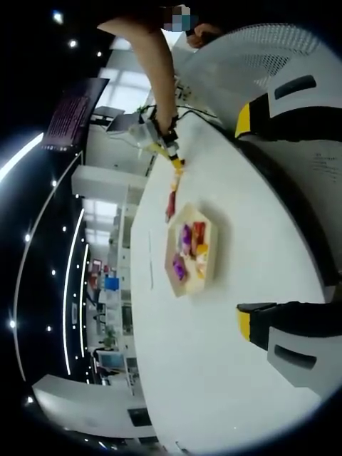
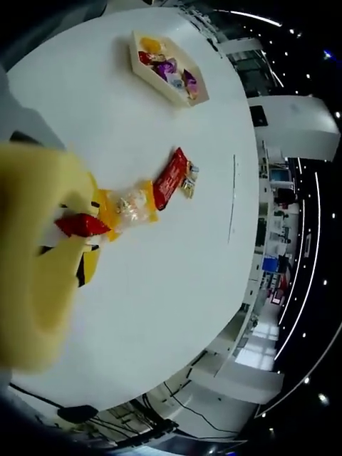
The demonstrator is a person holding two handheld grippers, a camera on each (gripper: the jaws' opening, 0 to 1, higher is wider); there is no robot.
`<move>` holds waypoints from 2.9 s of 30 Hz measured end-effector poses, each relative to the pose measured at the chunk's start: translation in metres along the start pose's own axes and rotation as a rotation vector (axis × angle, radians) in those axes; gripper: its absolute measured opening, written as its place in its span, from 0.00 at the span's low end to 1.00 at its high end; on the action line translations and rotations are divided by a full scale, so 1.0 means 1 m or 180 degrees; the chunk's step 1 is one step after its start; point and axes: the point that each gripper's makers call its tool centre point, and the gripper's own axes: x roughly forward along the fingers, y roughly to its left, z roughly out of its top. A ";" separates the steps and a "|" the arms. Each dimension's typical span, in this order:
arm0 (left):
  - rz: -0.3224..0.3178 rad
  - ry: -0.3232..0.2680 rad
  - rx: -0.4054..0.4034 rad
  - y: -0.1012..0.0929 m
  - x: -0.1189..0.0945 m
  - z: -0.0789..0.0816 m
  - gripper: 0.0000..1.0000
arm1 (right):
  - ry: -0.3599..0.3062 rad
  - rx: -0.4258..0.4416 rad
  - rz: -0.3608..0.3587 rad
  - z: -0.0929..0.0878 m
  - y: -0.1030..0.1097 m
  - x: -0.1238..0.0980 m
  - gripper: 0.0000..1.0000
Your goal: Place the target food into the container with the food tongs after gripping and lifting it, then release it inside without dropping or visibly crushing the food.
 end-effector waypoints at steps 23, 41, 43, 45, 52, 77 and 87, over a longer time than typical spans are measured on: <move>-0.0029 0.0003 -0.0006 -0.001 0.000 0.000 0.91 | -0.0024 0.0263 -0.0006 0.013 -0.006 -0.009 0.17; -0.0074 -0.0031 0.0013 -0.004 0.000 0.002 0.93 | -0.0195 0.0046 0.0152 0.064 0.021 -0.024 0.18; -0.0074 -0.0047 0.0013 -0.003 0.000 0.003 0.93 | -0.0201 0.0043 0.0174 0.067 0.023 -0.024 0.18; -0.0071 -0.0058 0.0009 -0.003 0.000 0.003 0.92 | -0.0218 0.0026 0.0191 0.072 0.026 -0.025 0.18; -0.0088 -0.0071 0.0016 -0.003 0.000 0.004 0.92 | -0.0266 0.0011 0.0253 0.087 0.036 -0.027 0.18; -0.0050 -0.0156 0.0012 -0.002 -0.002 0.007 0.93 | -0.0501 -0.0200 0.0635 0.141 0.112 -0.025 0.18; -0.0029 -0.0181 0.0014 0.000 -0.002 0.008 0.93 | -0.0504 -0.0321 0.0816 0.151 0.151 -0.020 0.18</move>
